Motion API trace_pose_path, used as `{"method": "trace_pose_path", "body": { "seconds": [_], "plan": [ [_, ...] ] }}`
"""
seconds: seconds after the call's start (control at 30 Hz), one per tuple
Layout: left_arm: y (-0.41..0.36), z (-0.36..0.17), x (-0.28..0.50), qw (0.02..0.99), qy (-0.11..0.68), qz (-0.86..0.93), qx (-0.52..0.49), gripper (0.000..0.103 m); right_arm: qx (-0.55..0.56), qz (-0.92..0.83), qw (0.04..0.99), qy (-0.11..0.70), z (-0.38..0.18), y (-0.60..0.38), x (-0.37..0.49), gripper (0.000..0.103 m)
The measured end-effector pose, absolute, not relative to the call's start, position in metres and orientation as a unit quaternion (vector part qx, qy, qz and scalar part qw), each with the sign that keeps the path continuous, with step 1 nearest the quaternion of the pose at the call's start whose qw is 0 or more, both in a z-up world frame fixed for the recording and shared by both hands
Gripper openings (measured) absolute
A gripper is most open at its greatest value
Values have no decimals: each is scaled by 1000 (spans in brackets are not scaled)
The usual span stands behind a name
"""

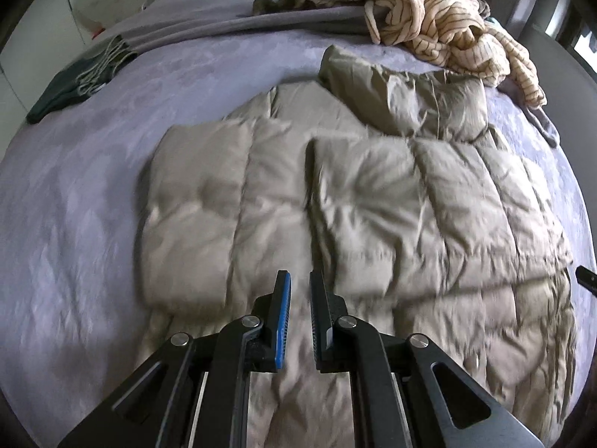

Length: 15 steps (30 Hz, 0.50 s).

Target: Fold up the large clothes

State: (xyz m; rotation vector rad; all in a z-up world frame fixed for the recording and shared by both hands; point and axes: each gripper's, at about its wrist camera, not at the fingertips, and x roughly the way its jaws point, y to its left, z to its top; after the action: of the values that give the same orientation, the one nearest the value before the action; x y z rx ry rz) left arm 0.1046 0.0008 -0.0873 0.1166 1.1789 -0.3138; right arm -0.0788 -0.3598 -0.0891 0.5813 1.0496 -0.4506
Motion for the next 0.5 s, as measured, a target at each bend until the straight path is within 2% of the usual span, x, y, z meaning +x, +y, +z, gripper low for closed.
{"method": "trace_pose_path", "body": {
  "seconds": [0.03,0.07,0.3,0.33,0.37,0.4,0.5],
  "plan": [
    [2,-87,100,818,555,-144,56,12,276,-208,799,491,-89,-358,-83,49],
    [4,-86,92,816,557,-140,57,12,284,-205,796,494,-90,-353,-90,51],
    [16,-82,55,809,573,-126,46,12,303,-184,787,506,-89,-336,-116,56],
    [18,-82,50,808,575,-122,45,25,303,-181,786,508,-89,-334,-120,56],
    [22,-80,43,807,578,-114,43,51,304,-176,785,510,-88,-331,-124,56],
    [24,-79,38,808,579,-103,44,103,305,-172,785,512,-87,-327,-128,57],
    [33,-71,21,821,564,-80,48,102,307,-162,782,517,-85,-321,-138,60]
  ]
}}
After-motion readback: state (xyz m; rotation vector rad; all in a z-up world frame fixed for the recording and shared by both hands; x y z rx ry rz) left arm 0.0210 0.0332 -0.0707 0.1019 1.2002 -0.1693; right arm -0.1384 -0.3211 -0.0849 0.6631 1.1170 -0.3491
